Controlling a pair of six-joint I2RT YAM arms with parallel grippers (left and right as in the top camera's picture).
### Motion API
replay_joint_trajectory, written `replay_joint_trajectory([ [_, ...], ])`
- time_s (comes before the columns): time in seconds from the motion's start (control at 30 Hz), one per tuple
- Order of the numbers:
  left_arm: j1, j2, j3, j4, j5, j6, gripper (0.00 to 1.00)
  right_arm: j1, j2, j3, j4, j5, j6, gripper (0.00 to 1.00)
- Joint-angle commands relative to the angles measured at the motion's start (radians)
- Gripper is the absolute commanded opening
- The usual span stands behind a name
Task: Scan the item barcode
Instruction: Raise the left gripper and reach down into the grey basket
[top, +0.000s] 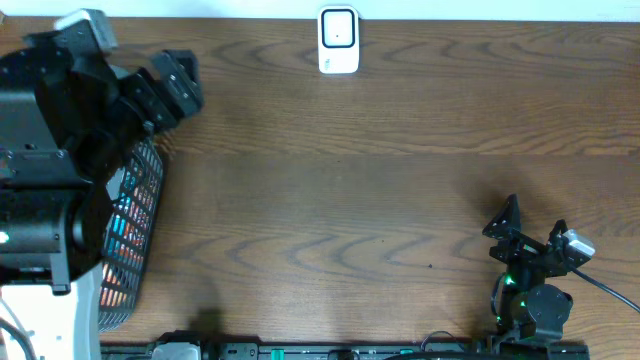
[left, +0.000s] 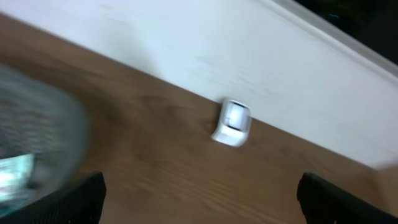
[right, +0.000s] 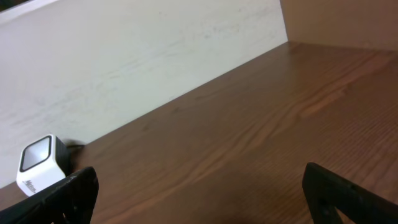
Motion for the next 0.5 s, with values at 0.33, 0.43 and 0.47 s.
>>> replay_joint_trajectory([
  [0.33,0.178,0.047,0.099,-0.127,-0.334,-0.17,0.98,0.007,-0.006,-0.001,-0.002,0.011,0.012,0.99],
  [0.43,0.287,0.054,0.099,-0.169,-0.334,-0.171,0.98,0.007,-0.006,-0.001,-0.002,0.011,0.012,0.99],
  [0.47,0.327,0.057,0.099,-0.183,-0.334,-0.175,0.98,0.007,-0.006,-0.001,-0.002,0.011,0.012,0.99],
])
